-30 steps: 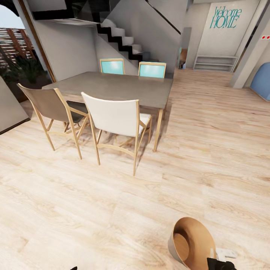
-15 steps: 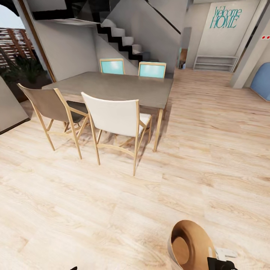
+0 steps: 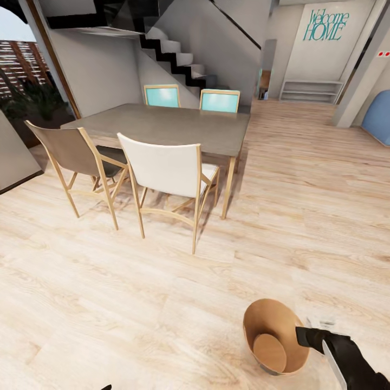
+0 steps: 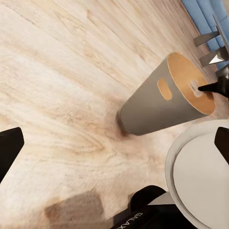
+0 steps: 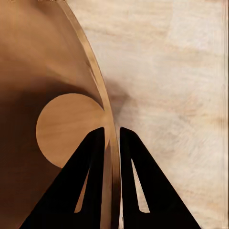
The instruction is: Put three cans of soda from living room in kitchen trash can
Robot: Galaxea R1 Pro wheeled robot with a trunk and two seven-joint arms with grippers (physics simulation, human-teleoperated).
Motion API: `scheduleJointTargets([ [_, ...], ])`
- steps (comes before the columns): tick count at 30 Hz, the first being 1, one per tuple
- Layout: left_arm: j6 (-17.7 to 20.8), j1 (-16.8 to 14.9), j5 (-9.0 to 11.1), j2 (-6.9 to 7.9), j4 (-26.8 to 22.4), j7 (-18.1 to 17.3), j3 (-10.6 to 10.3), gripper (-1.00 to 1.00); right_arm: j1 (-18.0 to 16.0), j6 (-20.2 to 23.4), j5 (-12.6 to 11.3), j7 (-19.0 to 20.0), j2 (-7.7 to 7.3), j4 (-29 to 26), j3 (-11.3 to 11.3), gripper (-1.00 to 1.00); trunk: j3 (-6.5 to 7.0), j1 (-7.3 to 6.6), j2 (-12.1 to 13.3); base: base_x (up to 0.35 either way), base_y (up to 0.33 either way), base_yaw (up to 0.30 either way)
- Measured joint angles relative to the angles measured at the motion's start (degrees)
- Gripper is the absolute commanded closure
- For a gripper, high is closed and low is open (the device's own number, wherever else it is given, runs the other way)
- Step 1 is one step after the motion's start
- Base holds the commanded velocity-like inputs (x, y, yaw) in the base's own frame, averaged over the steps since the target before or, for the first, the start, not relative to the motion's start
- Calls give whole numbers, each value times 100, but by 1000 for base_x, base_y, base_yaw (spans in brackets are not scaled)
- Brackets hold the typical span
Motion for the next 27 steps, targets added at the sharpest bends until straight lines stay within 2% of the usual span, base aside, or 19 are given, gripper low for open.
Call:
scheduleJointTargets([
  [1, 0, 0, 1, 0, 0, 0, 0, -100, -3, 124, 6, 1, -1, -190, -8, 100, 1, 0, 0, 0, 0, 0],
  [2, 0, 0, 0, 0, 1, 0, 0, -100, 0, 520, 8, 5, -4, -554, -15, 100, 1, 0, 0, 0, 0, 0],
  [4, 0, 0, 2, 0, 0, 0, 0, -100, 27, 981, -39, 15, -3, -921, -14, 100, 0, 0, 0, 0, 0, 0],
  [6, 0, 0, 2, 0, 0, 0, 0, -100, 55, 1528, 23, 5, -5, -1401, -20, 100, 0, 0, 0, 0, 0, 0],
  [8, 0, 0, 3, 0, 0, 0, 0, -100, 70, 1885, 32, 7, -6, -1781, -27, 100, 0, 0, 0, 0, 0, 0],
  [11, 0, -1, 1, 0, 1, 0, -1, -100, 76, 2083, -42, 18, -5, -2041, -88, 100, 1, 0, 0, 0, 0, 0],
  [12, 0, 0, 2, 0, 0, 0, 0, -100, 80, 2222, -49, 19, -6, -2152, -187, 100, 1, 0, 0, 0, 0, 0],
  [15, 0, 0, -2, 0, -1, 0, 0, -100, 83, 2607, 81, 5, -7, -2397, -405, 100, 1, 0, 0, 0, 0, 0],
  [17, 0, 0, -1, 0, 0, 0, 0, -100, 84, 2689, 86, 8, -6, -2460, -447, 100, 0, 0, 0, 0, 0, 0],
  [20, 0, -1, -2, 0, 0, 0, -1, -100, 85, 2780, -31, 20, -5, -2524, -488, 100, 1, 0, 0, 0, 0, 0],
  [24, 0, 0, 1, 0, 0, 0, 0, -100, 88, 2823, 60, 9, -6, -2561, -516, 100, 0, 0, 0, 0, 0, 0],
  [27, 0, -1, 0, 0, 0, 1, -1, -100, 87, 2832, 22, 14, -6, -2566, -518, 100, 0, 0, 0, 0, 0, 0],
])
